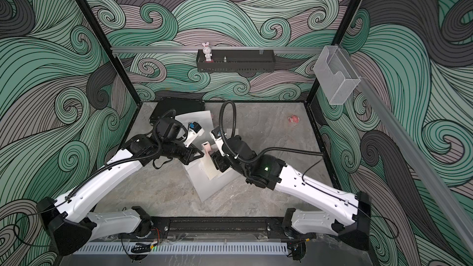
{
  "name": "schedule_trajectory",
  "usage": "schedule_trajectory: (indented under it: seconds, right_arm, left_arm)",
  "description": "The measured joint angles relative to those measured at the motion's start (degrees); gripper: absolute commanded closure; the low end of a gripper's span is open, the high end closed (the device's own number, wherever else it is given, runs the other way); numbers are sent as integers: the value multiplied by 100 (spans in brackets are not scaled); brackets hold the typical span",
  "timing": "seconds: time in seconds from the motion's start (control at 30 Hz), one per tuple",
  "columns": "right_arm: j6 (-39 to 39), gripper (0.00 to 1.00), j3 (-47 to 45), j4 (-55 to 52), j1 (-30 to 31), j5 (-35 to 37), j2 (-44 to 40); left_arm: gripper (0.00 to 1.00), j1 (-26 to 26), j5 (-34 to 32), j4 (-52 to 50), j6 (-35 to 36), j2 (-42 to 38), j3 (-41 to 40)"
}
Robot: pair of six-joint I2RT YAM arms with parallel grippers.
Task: Staple the receipts to the bags
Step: Place the stapler in the takeout bag, then staple the receipt to the takeout bag.
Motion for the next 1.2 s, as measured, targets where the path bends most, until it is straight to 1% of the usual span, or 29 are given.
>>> schedule_trajectory:
  seconds: [0.03,0.13,0.2,0.27,0.33,0.5,0.7,0.77,0.97,1.03,1.07,1.2]
  right_arm:
    - [-136,25,0,-46,-151,-197,-122]
    - [-520,11,0,-205,-629,-914,-400]
    - [-772,7,0,-284,-907,-1408,-474]
    - [-975,7,0,-326,-1115,-1878,-481]
    - [-1163,8,0,-328,-1268,-2350,-424]
    - [-1508,16,111,-315,-1576,-3617,9]
    - [-1676,23,326,-273,-1797,-4769,680]
    - [-1705,23,369,-238,-1843,-5084,831]
    - [-1810,24,417,-92,-1882,-5705,1126]
    - [-1873,28,417,-72,-1886,-5871,1169]
    - [-1912,32,417,-61,-1891,-5954,1196]
    - [-2022,34,417,-48,-1908,-6155,1287]
  left_arm:
    - [100,0,9,2,133,17,33]
    - [100,0,55,7,549,26,48]
    - [100,0,83,13,831,26,48]
    - [100,0,105,13,1086,26,48]
    - [100,0,140,11,1327,26,48]
    - [100,0,319,-2,1810,24,46]
    - [100,0,619,0,2140,-116,4]
    - [100,0,662,-15,2190,-186,-44]
    - [100,0,807,-50,2251,-203,-68]
    - [100,0,831,-50,2267,-203,-76]
    - [100,0,839,-50,2282,-203,-76]
    - [100,0,855,-81,2312,-201,-81]
